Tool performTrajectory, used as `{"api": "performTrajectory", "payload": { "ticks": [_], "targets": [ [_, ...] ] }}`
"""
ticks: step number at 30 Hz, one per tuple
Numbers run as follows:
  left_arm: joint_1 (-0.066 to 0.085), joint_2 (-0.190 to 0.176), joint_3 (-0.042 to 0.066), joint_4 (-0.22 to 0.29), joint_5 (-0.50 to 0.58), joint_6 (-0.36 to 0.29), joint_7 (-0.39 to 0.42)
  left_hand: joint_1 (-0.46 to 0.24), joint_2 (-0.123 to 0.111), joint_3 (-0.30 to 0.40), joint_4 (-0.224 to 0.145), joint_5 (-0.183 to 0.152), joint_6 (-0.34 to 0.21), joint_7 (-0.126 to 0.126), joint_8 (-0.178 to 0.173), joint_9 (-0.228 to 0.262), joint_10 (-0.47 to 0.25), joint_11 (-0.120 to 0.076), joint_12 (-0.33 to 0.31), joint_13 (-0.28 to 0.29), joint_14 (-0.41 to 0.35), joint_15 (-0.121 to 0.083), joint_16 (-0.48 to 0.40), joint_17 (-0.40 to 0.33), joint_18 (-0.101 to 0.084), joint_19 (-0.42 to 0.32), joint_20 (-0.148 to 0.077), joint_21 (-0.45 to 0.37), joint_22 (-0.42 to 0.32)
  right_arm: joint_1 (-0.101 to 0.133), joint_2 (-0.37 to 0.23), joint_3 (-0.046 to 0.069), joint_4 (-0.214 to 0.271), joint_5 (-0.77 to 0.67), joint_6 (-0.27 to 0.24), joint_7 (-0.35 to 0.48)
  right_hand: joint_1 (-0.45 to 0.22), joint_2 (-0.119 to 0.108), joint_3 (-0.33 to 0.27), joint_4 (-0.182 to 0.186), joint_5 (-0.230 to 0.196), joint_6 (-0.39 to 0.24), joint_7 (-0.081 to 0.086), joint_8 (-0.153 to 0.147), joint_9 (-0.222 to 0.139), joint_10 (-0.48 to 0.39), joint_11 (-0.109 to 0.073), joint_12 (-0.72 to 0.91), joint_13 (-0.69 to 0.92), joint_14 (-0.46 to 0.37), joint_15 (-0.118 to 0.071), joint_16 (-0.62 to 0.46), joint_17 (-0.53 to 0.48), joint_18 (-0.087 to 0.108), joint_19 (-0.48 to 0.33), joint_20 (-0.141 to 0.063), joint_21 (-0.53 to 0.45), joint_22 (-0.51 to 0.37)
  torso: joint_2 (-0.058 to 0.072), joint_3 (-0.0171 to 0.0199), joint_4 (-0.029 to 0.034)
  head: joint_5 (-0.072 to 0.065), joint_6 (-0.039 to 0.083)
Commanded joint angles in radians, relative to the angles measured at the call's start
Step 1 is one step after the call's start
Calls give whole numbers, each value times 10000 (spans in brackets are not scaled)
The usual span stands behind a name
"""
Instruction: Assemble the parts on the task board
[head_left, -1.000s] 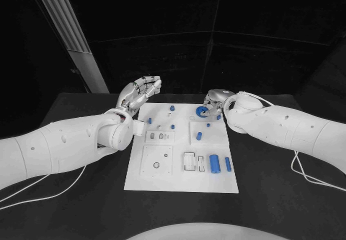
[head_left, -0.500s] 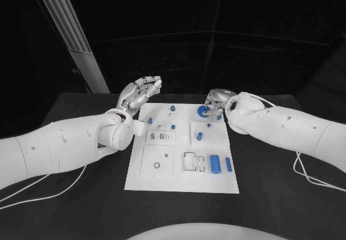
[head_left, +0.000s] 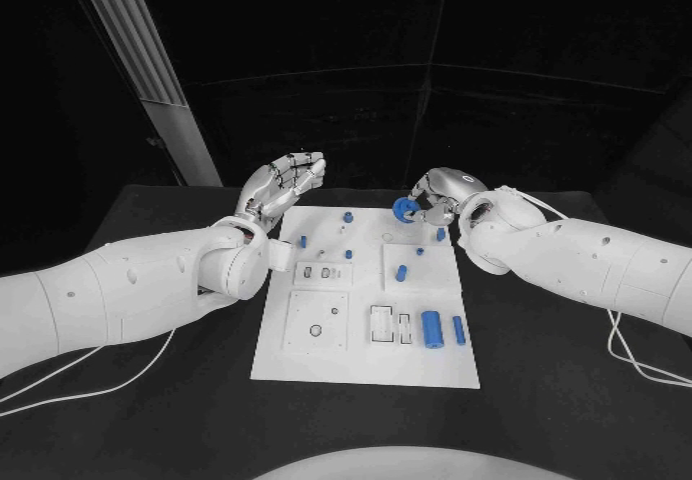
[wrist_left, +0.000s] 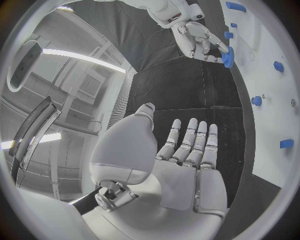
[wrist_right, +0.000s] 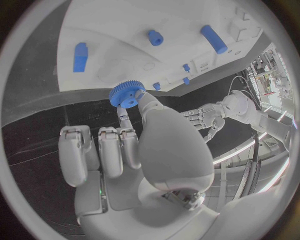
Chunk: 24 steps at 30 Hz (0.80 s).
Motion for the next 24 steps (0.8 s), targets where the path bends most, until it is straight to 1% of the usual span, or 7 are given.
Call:
{"api": "performTrajectory", "payload": {
  "ticks": [1, 4, 9, 12, 14, 19, 24],
  "targets": [
    [14, 39, 8, -20, -53, 108, 2625, -13, 89, -14, 19, 37, 2, 1482, 54, -16, -51, 14, 34, 15, 23, 35, 31, 11, 192, -88, 9, 23, -12, 71, 17, 11, 254, 417, -671, 441, -6, 33, -3, -54, 40, 357, -298, -9, 32, 1041, -62, 25, 2632, 1039, -51, 24, 2634, -75, 1019, -76, 32, 2635, -2, -10, -1, -8, 7],
    [14, 64, 8, -28, -53, 120, 2626, -10, 96, -21, 20, 39, -1, 1483, 54, -16, -51, 14, 41, 15, 23, 37, 31, 11, 193, -95, 11, 23, -13, 92, 105, 12, 396, 430, -509, 468, -10, 38, 1, -59, 46, 351, -289, -25, 25, 1041, -56, 25, 2632, 1039, -51, 24, 2634, -75, 1019, -78, 32, 2635, 15, -3, 29, -26, 26],
    [13, 69, 8, -37, -53, 115, 2629, -8, 100, -26, 20, 40, -3, 1483, 55, -16, -51, 14, 45, 16, 24, 38, 32, 11, 193, -98, 13, 23, -14, 104, 396, 13, 486, 114, -302, 548, -9, 44, 7, -64, 51, 348, -284, -36, 21, 1041, -52, 25, 2632, 1039, -51, 24, 2634, -75, 1019, -79, 32, 2635, 4, -1, 15, 3, 8],
    [14, 78, 8, -48, -53, 110, 2634, -8, 100, -26, 20, 40, -3, 1483, 55, -16, -51, 14, 45, 16, 24, 38, 32, 11, 193, -98, 13, 23, -14, 106, 648, 13, 431, -148, -187, 595, -9, 44, 7, -64, 51, 348, -284, -36, 21, 1041, -52, 25, 2632, 1039, -51, 24, 2634, -75, 1019, -79, 32, 2635, 13, -2, 25, 25, 4],
    [14, 86, 8, -52, -53, 110, 2640, -8, 100, -26, 20, 40, -3, 1483, 55, -16, -51, 14, 45, 16, 24, 38, 32, 11, 193, -98, 13, 23, -14, 105, 814, 13, 362, -310, -96, 615, -6, 59, 20, -74, 59, 342, -275, -57, 12, 1041, -43, 25, 2632, 1039, -52, 24, 2634, -75, 1019, -82, 32, 2635, 20, 1, 35, 36, 14],
    [14, 102, 8, -60, -53, 103, 2655, -8, 100, -26, 20, 40, -3, 1483, 55, -16, -51, 14, 45, 16, 24, 38, 32, 11, 193, -98, 13, 23, -14, 101, 1242, 12, 75, -561, 183, 673, -4, 72, 33, -86, 64, 330, -264, -82, 2, 1041, -35, 25, 2632, 1039, -51, 24, 2634, -75, 1019, -84, 32, 2635, 17, 2, 27, 102, -2],
    [15, 115, 8, -60, -53, 90, 2681, -8, 100, -26, 20, 40, -3, 1483, 55, -16, -51, 14, 45, 16, 24, 38, 32, 11, 193, -98, 13, 23, -14, 69, 1741, 11, -384, -767, 548, 719, -6, 81, 43, -96, 64, 315, -251, -110, -9, 1041, -24, 25, 2632, 1039, -50, 24, 2634, -75, 1019, -85, 32, 2635, 26, 6, 19, 164, -11]
  ]
}}
